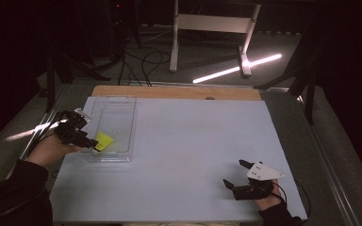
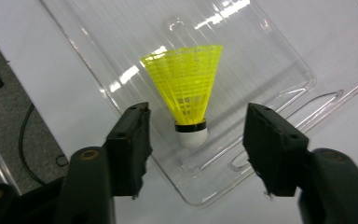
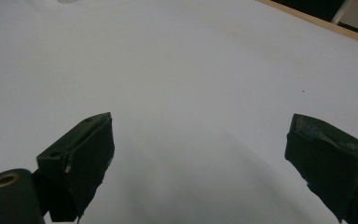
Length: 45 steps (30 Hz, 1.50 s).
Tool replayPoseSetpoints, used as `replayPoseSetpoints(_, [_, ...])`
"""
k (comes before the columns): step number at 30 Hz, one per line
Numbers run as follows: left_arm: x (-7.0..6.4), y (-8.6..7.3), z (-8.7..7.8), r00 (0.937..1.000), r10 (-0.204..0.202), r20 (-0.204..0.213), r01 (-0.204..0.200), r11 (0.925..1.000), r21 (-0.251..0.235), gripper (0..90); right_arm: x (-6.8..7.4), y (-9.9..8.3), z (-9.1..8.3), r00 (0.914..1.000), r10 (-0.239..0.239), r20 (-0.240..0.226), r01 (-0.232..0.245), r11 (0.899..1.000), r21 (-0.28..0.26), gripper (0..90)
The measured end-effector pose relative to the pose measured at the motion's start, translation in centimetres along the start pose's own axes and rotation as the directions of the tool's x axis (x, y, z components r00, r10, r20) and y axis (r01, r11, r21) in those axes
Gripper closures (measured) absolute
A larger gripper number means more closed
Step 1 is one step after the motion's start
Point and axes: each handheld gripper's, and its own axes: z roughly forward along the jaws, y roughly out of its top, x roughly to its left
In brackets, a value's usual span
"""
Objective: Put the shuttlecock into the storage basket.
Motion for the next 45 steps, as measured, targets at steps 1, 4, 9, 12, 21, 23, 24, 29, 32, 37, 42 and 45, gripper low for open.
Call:
replayPoseSetpoints(1, [-0.1, 0.0, -0.1, 1.0, -0.003, 0.0, 0.003, 1.0, -0.001, 32.7, 0.0, 0.0, 0.0, 1.0, 0.0, 0.0, 0.0, 1.0, 0.0, 8.1])
replayPoseSetpoints(4, [-0.2, 0.1, -0.2, 0.9999, -0.005, -0.013, 0.005, 1.0, -0.002, 27.1, 0.0, 0.0, 0.0, 1.0, -0.002, 0.001, 0.002, 1.0, 0.0, 8.1])
replayPoseSetpoints(9, [-0.4, 0.3, -0.5, 1.0, -0.002, -0.008, 0.002, 0.9999, -0.013, 23.0, 0.0, 0.0, 0.0, 1.0, -0.002, 0.001, 0.002, 1.0, 0.0, 8.1])
replayPoseSetpoints(12, [-0.6, 0.5, -0.7, 1.0, -0.003, 0.004, 0.003, 0.9996, -0.027, 18.7, 0.0, 0.0, 0.0, 1.0, -0.003, 0.001, 0.003, 1.0, -0.001, 8.1])
replayPoseSetpoints(21, [-1.5, 1.4, -1.7, 0.9975, 0.011, 0.07, -0.004, 0.9958, -0.092, 0.2, 0.0, 0.0, -0.1, 1.0, -0.005, 0.003, 0.005, 1.0, -0.003, 8.1])
replayPoseSetpoints(23, [-1.8, 1.6, -1.9, 0.9971, 0.012, 0.075, -0.004, 0.9938, -0.112, 0.2, 0.0, 0.0, -0.1, 1.0, -0.003, 0.004, 0.003, 1.0, -0.002, 8.1])
replayPoseSetpoints(24, [-1.9, 1.8, -2.0, 0.9968, 0.022, 0.077, -0.013, 0.9933, -0.115, 0.1, 0.0, 0.0, -0.1, 1.0, -0.003, 0.003, 0.003, 1.0, -0.002, 8.1])
replayPoseSetpoints(29, [-2.8, 2.4, -2.2, 0.9957, 0.048, 0.079, -0.034, 0.9857, -0.165, 0.1, -0.1, 0.0, -0.1, 1.0, -0.005, 0.006, 0.005, 1.0, -0.007, 8.1])
replayPoseSetpoints(32, [-3.5, 3.0, -2.3, 0.9945, 0.07, 0.077, -0.055, 0.9818, -0.182, 0.1, -0.1, 0.1, -0.2, 1.0, -0.003, 0.007, 0.003, 1.0, -0.007, 8.1])
replayPoseSetpoints(37, [-4.7, 3.8, -2.7, 0.9912, 0.1, 0.087, -0.078, 0.9721, -0.221, 0.1, -0.1, 0.0, -0.2, 1.0, -0.004, 0.007, 0.004, 1.0, -0.007, 8.1])
replayPoseSetpoints(42, [-5.9, 4.9, -2.7, 0.9868, 0.128, 0.099, -0.099, 0.9612, -0.258, 0.1, 0.0, 0.1, -0.2, 1.0, -0.004, 0.009, 0.004, 1.0, -0.009, 8.1])
replayPoseSetpoints(45, [-6.8, 5.6, -2.6, 0.9811, 0.153, 0.118, -0.116, 0.9541, -0.276, 0.1, 0.0, 0.1, -0.2, 1.0, -0.005, 0.008, 0.005, 1.0, -0.01, 8.1])
